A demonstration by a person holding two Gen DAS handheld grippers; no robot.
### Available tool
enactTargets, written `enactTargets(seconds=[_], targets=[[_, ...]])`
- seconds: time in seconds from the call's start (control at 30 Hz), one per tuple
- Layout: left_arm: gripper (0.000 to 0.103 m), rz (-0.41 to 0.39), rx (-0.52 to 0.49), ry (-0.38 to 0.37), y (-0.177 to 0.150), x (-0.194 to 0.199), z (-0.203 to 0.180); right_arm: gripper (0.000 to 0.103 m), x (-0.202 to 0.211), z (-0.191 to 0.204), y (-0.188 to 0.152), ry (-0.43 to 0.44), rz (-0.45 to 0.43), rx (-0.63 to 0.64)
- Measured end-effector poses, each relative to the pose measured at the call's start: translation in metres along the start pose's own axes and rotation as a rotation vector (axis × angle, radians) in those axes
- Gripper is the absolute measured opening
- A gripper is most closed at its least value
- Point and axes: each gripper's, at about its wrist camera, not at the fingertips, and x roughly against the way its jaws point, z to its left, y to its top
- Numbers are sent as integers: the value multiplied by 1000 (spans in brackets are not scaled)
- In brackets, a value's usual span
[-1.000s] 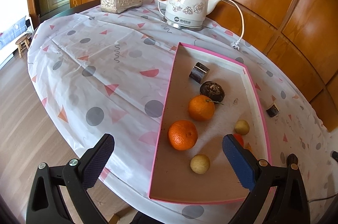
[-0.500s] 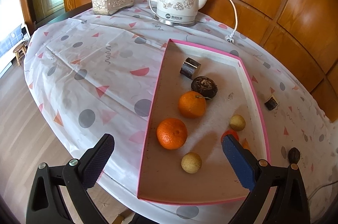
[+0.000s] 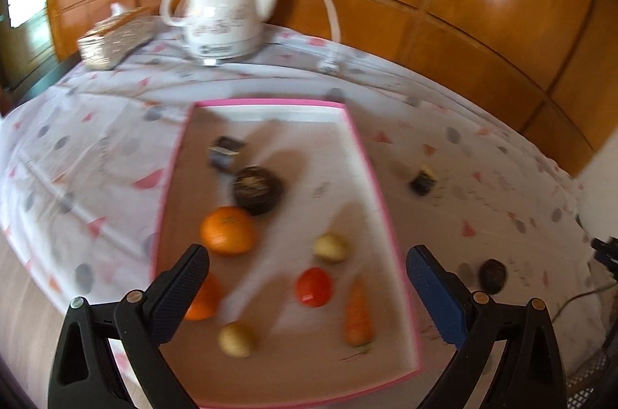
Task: Organize fruits
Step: 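Reach the left gripper to the dark block with pale top and grasp it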
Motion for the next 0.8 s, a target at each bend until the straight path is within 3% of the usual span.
enactTargets(seconds=[0.23, 0.43, 0.57, 0.8], targets=[[85, 97, -70, -79, 15, -32, -40, 35, -4, 2, 0, 8, 13, 12], [72, 97, -180, -101, 29, -57, -76, 35, -5, 4, 0, 13, 22, 21], [56, 121, -232, -114, 39, -78, -95, 35, -7, 7, -1, 12, 30, 32], [54, 178, -275, -120, 52, -119, -121, 35, -10, 9, -2, 8, 47, 45]])
